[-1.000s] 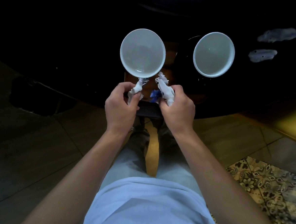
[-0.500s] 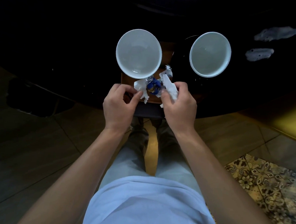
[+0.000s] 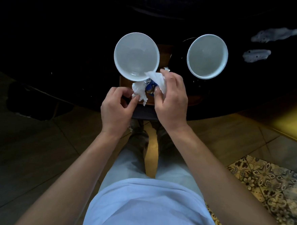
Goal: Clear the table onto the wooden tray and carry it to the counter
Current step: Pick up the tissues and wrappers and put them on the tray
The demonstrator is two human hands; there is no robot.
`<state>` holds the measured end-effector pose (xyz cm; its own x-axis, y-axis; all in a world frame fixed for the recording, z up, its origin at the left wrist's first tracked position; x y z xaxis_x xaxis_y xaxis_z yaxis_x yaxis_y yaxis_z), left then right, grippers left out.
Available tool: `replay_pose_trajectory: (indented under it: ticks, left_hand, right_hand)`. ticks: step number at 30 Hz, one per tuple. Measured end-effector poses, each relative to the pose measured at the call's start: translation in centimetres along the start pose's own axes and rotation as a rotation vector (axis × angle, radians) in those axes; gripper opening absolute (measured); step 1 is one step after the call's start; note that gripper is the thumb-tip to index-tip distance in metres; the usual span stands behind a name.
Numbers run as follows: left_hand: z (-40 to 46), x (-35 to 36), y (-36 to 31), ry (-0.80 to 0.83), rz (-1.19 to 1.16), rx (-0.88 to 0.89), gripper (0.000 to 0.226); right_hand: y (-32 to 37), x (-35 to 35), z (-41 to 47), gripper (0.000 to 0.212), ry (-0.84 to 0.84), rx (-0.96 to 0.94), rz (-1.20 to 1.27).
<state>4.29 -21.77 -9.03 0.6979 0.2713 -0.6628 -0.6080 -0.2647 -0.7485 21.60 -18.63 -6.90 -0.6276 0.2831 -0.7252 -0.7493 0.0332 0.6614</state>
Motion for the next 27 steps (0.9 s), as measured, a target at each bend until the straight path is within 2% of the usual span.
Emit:
replay_pose_trajectory:
  ticks: [3,5,10,15,21,27]
  left_hand:
    - [0.2,0.0,-0.3,-0.012,-0.001,0.011,0.022]
    - [0.1,0.1,-0.3,-0.013,-0.004,0.015,0.022]
    - [-0.1,0.3,-0.4,-0.011,-0.006,0.023,0.022]
    - [0.0,0.1,-0.4,-0.007,-0.028,0.001,0.023]
    - [0.3,0.3,-0.4,0.010,0.021,0.035,0.016]
    - [0.4,0.1,-1.2,0.033,0.044,0.093,0.016]
  right_hand:
    - [-0.5,0.1,-0.1,0.068,0.043,0.021,0.066]
    - [-0.5,-0.4,-0.7,0.072,0.038,-0.001,0.077]
    - [-1.4,-2.3,-2.5,0.068,-0.021,-0.025,0.018]
    - [-3.1,-4.4,-3.4,0.059,-0.136,-0.053,-0.149]
    - [-4.1,-2.8,-3.8,0.044,-0.036,-0.026,-0.222]
    - [-4.3,-4.3,-2.9,0.030,-0.124,0.077,-0.080]
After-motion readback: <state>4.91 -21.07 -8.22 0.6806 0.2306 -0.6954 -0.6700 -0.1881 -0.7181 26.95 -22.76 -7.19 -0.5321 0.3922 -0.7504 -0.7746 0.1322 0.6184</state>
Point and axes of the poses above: each hand's wrist, its own z-axis towards the middle knuckle, its own x-axis out of the palm, y = z × x, the point moved 6 cm from there along z, towards the middle knuckle, and after that the axes turned 15 degrees about -y, right-handed, at the moved point
